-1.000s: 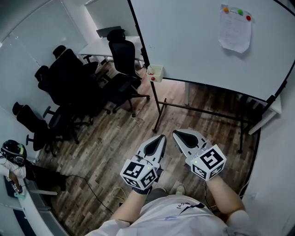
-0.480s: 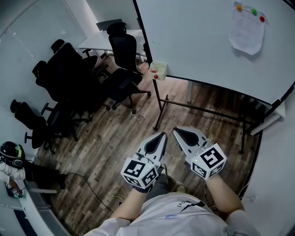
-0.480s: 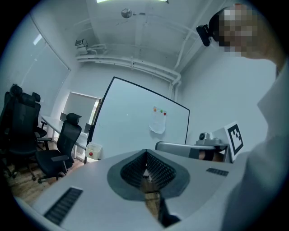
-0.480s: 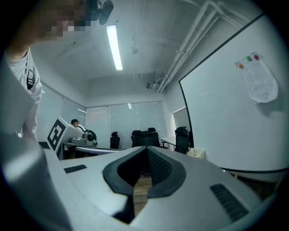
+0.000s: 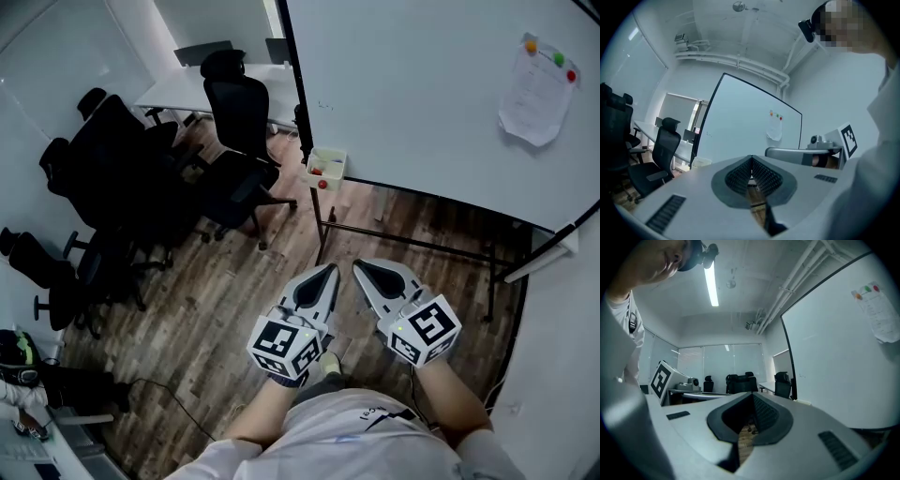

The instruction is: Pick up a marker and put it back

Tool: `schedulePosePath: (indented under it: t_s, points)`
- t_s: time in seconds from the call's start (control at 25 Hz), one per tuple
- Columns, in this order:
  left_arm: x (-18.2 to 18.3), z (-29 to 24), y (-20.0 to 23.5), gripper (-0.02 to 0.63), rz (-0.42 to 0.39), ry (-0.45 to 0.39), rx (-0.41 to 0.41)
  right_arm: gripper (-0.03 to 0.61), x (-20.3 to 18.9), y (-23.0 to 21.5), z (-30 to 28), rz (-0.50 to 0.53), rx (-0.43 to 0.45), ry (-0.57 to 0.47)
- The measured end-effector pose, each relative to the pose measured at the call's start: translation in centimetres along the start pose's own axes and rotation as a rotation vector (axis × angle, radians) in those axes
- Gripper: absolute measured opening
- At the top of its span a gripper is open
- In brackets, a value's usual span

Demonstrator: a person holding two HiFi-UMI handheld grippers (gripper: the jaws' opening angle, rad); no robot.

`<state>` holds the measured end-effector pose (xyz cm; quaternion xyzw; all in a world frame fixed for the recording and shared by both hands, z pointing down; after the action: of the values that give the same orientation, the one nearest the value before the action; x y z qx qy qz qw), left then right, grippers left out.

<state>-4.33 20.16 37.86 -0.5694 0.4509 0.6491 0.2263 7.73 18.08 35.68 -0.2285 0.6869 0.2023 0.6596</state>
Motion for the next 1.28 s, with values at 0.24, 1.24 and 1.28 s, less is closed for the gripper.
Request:
schedulePosePath:
  t_s: [0.24,1.24,1.28]
  points:
    - [1.3,-3.4,5.0,0.011,0.002,0.021,-0.038,0.012,-0.2,-2.2,-4.7,-0.004,-0.037,0.015]
    - [2.2,-23.6,23.7,0.011,0.085,0.03,0.25,0.012,-2.9,-23.9,-24.1,-0.038,0.171,0.054]
    - [1.8,-23.9,24.2,0.011,0.088,0.033,0.259,0.012,-3.3,-24.2,-24.4,-0.049,0.176,0.058]
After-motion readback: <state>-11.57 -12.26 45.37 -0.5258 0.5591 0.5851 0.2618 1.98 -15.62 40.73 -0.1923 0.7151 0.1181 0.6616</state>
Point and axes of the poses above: the fingertips, and each gripper's own axes: z backward along the fingers, y to its left, x out of its top, the point moved 6 cm from there along z, backward along the fingers, and after that the axes turned 5 degrees about z, right-handed, at the moved point
